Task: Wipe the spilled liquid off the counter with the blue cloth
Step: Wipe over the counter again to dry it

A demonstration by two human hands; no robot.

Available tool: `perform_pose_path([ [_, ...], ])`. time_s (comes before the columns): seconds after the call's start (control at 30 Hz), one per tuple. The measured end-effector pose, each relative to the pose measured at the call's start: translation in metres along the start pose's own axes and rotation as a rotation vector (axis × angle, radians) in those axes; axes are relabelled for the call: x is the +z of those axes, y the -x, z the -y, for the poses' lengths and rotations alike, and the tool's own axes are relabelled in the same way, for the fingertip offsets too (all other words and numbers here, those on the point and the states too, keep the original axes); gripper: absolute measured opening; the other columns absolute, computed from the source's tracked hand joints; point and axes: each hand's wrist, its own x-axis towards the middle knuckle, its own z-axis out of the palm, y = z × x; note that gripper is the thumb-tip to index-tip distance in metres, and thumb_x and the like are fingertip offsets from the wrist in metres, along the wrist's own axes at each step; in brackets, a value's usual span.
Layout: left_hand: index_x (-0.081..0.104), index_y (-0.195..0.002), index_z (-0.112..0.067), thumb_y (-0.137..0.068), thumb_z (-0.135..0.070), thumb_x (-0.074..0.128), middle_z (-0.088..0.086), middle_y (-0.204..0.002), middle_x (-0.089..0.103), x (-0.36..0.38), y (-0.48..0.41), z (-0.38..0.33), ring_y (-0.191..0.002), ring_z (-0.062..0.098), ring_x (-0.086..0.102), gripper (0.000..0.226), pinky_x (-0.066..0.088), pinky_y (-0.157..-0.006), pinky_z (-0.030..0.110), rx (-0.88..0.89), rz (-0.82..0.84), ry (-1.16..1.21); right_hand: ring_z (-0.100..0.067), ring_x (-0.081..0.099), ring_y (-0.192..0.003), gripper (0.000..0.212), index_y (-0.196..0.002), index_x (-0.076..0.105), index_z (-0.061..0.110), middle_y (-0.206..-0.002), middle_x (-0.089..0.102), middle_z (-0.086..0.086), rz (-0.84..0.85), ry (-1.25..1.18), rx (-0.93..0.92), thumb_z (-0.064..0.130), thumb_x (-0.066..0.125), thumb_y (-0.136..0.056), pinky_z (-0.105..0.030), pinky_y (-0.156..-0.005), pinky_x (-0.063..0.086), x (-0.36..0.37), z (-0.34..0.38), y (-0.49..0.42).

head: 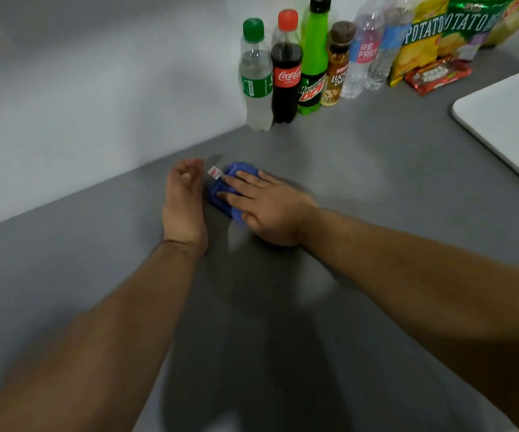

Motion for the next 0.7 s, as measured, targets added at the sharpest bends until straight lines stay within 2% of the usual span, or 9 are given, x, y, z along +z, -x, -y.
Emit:
perform_pose_path([
  [0.07, 0.052, -0.118, -0.003, -0.107, -0.008, 0.026, 0.017, -0.131, 0.055, -0.001, 0.005, -0.001, -0.136, 0.032, 0.052, 0.03, 0.035, -0.123, 0.038, -0.031, 0.001, 0.045, -0.025, 0.012, -0.162, 0.057, -0.164, 0.033, 0.028, -0.175, 0.016, 0.0, -0.001, 0.006, -0.065, 0.035, 0.033, -0.107, -0.046, -0.13, 0.012, 0.002, 0.013, 0.02],
  [0.13, 0.058, -0.108, -0.008, -0.107, -0.01, 0.026, 0.016, -0.127, 0.058, 0.0, 0.011, -0.004, -0.13, 0.029, 0.056, 0.032, 0.041, -0.118, 0.034, -0.048, -0.003, 0.077, -0.024, 0.013, -0.162, 0.057, -0.162, 0.036, 0.031, -0.175, 0.019, 0.001, 0.02, -0.036, -0.102, 0.034, 0.037, -0.105, -0.046, -0.13, 0.012, 0.003, 0.027, 0.04],
  [0.27, 0.063, -0.099, -0.014, -0.105, -0.009, 0.03, 0.005, -0.111, 0.066, -0.003, 0.018, -0.003, -0.114, 0.017, 0.062, 0.034, 0.046, -0.107, 0.024, -0.027, 0.034, 0.039, -0.02, 0.0, -0.163, 0.062, -0.166, 0.023, 0.034, -0.176, 0.006, 0.005, 0.121, -0.035, -0.163, 0.038, 0.034, -0.105, -0.044, -0.131, 0.001, 0.004, 0.048, 0.079],
  [0.37, 0.065, -0.098, -0.017, -0.1, -0.01, 0.036, -0.004, -0.102, 0.071, -0.007, 0.027, 0.004, -0.102, 0.006, 0.068, 0.03, 0.051, -0.09, 0.016, 0.005, 0.064, -0.035, -0.021, -0.001, -0.163, 0.063, -0.167, 0.022, 0.033, -0.176, 0.005, 0.003, 0.165, -0.073, -0.197, 0.039, 0.033, -0.105, -0.045, -0.131, 0.001, 0.007, 0.066, 0.109],
  [0.43, 0.067, -0.097, -0.021, -0.093, -0.017, 0.041, -0.007, -0.1, 0.071, -0.01, 0.037, 0.009, -0.097, 0.004, 0.067, 0.027, 0.051, -0.082, 0.014, 0.031, 0.069, -0.129, -0.022, 0.001, -0.163, 0.063, -0.166, 0.025, 0.032, -0.176, 0.008, 0.003, 0.175, -0.111, -0.213, 0.037, 0.039, -0.105, -0.045, -0.131, 0.001, 0.01, 0.079, 0.13],
  [0.53, 0.068, -0.103, -0.019, -0.091, -0.019, 0.043, -0.004, -0.105, 0.066, -0.014, 0.055, 0.017, -0.099, 0.005, 0.061, 0.027, 0.047, -0.086, 0.016, 0.1, 0.105, -0.285, -0.022, 0.005, -0.163, 0.063, -0.165, 0.029, 0.032, -0.175, 0.013, 0.003, 0.157, -0.147, -0.202, 0.035, 0.043, -0.104, -0.044, -0.131, -0.001, 0.017, 0.099, 0.158],
  [0.63, 0.066, -0.112, -0.012, -0.091, -0.019, 0.046, -0.007, -0.11, 0.065, -0.014, 0.075, 0.027, -0.099, 0.0, 0.057, 0.031, 0.043, -0.089, 0.016, 0.181, 0.15, -0.452, -0.022, 0.004, -0.163, 0.062, -0.165, 0.028, 0.032, -0.175, 0.015, 0.003, 0.137, -0.141, -0.19, 0.038, 0.035, -0.104, -0.045, -0.131, -0.001, 0.028, 0.118, 0.181],
  [0.7, 0.065, -0.117, -0.015, -0.092, -0.02, 0.049, -0.005, -0.119, 0.065, -0.012, 0.09, 0.031, -0.109, 0.003, 0.059, 0.03, 0.047, -0.097, 0.024, 0.176, 0.205, -0.558, -0.022, 0.003, -0.163, 0.061, -0.165, 0.026, 0.031, -0.175, 0.016, 0.002, 0.109, -0.155, -0.152, 0.04, 0.03, -0.105, -0.046, -0.131, 0.0, 0.034, 0.126, 0.192],
])
